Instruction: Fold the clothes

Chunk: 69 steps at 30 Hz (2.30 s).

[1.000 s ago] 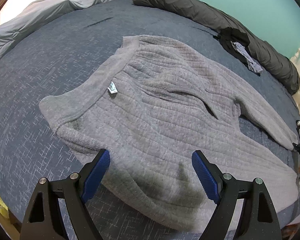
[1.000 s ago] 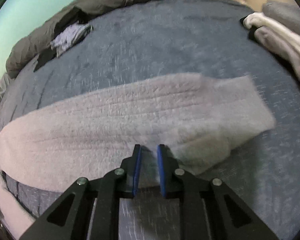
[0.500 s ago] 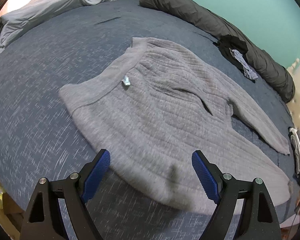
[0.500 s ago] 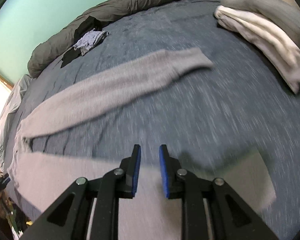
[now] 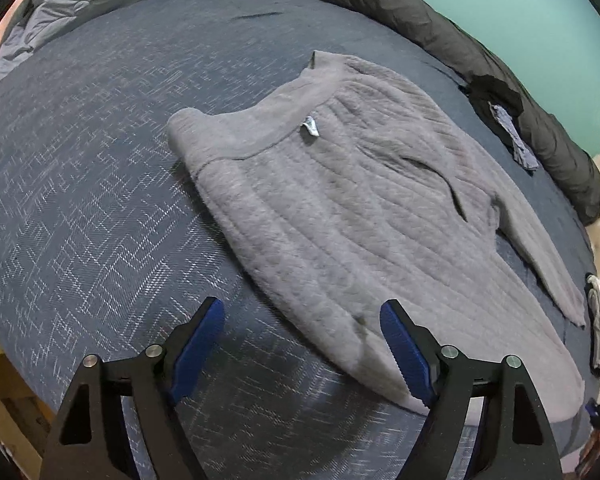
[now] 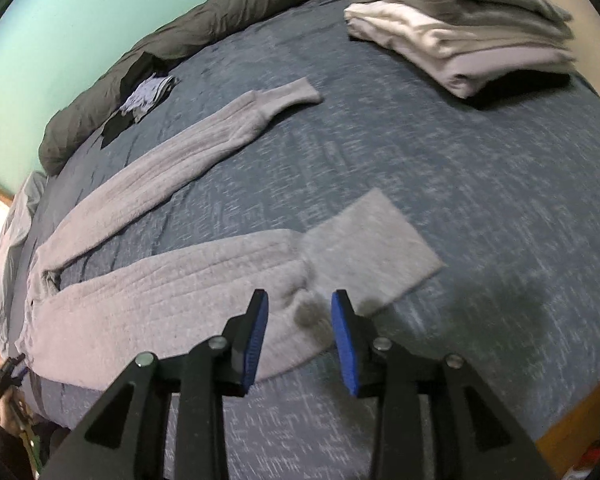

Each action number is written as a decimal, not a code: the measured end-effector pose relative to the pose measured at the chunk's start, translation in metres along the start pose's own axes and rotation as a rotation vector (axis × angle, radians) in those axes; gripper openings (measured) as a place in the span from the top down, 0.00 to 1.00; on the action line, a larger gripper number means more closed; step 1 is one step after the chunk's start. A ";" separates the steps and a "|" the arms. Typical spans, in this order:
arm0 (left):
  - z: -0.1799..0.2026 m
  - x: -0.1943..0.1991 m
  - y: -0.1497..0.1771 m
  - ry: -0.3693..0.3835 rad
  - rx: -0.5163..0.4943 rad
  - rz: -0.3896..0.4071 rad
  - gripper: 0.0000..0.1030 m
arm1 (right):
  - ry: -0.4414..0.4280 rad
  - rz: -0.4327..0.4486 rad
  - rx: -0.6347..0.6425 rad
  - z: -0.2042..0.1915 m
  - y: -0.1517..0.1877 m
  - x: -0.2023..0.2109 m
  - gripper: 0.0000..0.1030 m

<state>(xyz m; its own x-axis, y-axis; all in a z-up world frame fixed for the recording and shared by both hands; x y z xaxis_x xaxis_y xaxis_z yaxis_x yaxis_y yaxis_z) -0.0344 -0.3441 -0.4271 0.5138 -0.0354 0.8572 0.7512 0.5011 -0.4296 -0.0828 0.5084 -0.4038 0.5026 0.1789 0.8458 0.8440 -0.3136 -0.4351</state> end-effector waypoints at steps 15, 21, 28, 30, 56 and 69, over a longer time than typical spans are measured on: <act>-0.004 0.002 -0.003 0.040 0.006 0.001 0.34 | -0.067 -0.065 -0.145 0.013 0.022 -0.020 0.55; -0.007 0.004 -0.003 0.074 0.034 -0.008 0.38 | -0.087 -0.076 -0.197 0.011 0.023 -0.033 0.55; -0.008 0.001 -0.005 0.085 0.028 -0.004 0.62 | -0.092 -0.068 -0.189 0.010 0.022 -0.034 0.55; -0.009 -0.003 -0.006 0.094 0.039 -0.014 0.64 | -0.090 -0.061 -0.183 0.010 0.022 -0.033 0.55; 0.070 0.053 -0.134 0.136 -0.081 0.123 0.97 | -0.098 0.047 -0.031 -0.046 -0.079 0.009 0.91; 0.124 -0.018 -0.242 0.062 -0.111 0.129 0.97 | -0.031 -0.035 -0.026 -0.071 -0.190 -0.059 0.91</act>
<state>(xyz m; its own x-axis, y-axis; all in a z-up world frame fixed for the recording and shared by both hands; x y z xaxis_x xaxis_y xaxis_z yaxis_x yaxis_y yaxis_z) -0.2766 -0.3576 -0.3031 0.6310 -0.0317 0.7751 0.7167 0.4062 -0.5668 -0.2861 0.4913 -0.3489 0.4786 0.2187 0.8504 0.8563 -0.3306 -0.3969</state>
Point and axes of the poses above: each gripper's, at about its wrist camera, not at the fingertips, and x roughly against the way its jaws point, z to its right, y to its underside, the point moved 8 cm from there along -x, roughly the way its jaws point
